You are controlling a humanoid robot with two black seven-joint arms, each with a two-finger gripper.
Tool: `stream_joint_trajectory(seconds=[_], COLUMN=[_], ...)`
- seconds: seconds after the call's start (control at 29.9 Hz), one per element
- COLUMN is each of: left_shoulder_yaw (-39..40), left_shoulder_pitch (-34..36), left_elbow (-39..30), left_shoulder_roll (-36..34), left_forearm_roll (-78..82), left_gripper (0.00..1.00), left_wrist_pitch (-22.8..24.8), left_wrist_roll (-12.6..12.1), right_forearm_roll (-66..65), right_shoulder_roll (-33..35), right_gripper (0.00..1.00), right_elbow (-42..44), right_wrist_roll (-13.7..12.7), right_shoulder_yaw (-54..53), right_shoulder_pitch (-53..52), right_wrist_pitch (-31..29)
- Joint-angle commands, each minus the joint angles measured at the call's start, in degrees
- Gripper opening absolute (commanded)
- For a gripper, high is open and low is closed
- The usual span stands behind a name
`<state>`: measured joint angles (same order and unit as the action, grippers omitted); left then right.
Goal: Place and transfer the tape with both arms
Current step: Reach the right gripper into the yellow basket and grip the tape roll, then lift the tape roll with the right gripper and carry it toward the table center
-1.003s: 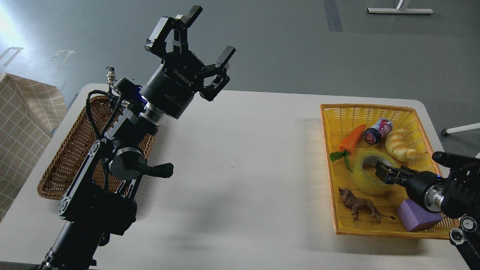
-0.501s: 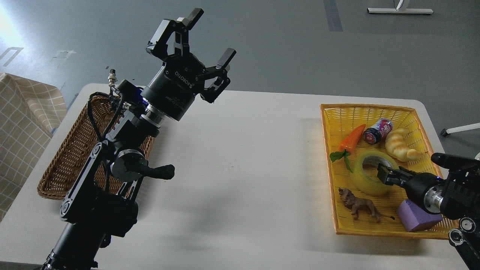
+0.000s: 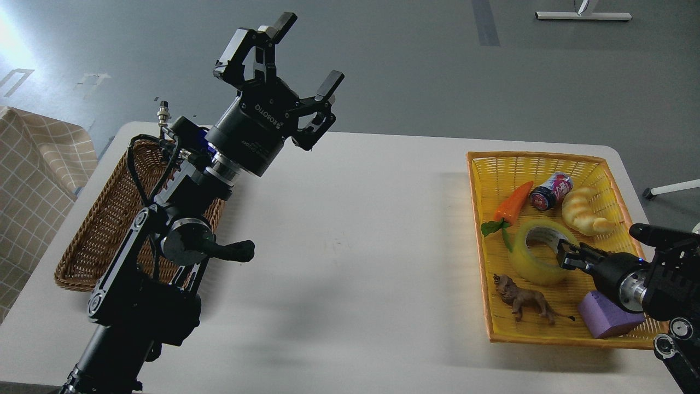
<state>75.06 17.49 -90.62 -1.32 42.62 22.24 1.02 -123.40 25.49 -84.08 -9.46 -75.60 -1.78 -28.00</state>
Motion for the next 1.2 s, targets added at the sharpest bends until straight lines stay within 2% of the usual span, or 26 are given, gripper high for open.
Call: stream_joint_trajectory(seconds=[0.0,0.4,0.87,1.0,1.17], left_shoulder_yaw=[0.0,0.0,0.0,0.0,0.0], left_shoulder_pitch=[0.0,-0.18,-0.26,-0.26,-0.18], left_elbow=[0.0,0.0,0.09,0.09,0.09], left_shoulder_roll=[0.0,0.0,0.09,0.17,0.17], left_forearm_roll=[0.09,0.79,0.79,0.79,0.79], left_gripper=[0.99,0.99,0.99,0.99,0.99], left_wrist_pitch=[-0.09,-0.09,-0.09,-0.09,-0.09], left_wrist_roll=[-0.05,-0.05,-0.05,-0.05,-0.05], right_forearm_roll=[0.17,0.61,5.36,5.53,6.85], right_shoulder_roll=[0.0,-0.09,2.1,3.6,4.57], right_gripper=[0.37,0.13,0.06,0.06,0.06], right_elbow=[-0.12,-0.47,-3.99,-5.39,-6.01], right_wrist_roll=[-0.03,-0.03,-0.03,-0.03,-0.03], right_shoulder_yaw=[-0.08,-1.04,-4.47,-4.65,-4.21], right_shoulder_pitch=[0.46,0.46,0.11,-2.52,-11.31], right_wrist_pitch=[0.0,0.0,0.0,0.0,0.0])
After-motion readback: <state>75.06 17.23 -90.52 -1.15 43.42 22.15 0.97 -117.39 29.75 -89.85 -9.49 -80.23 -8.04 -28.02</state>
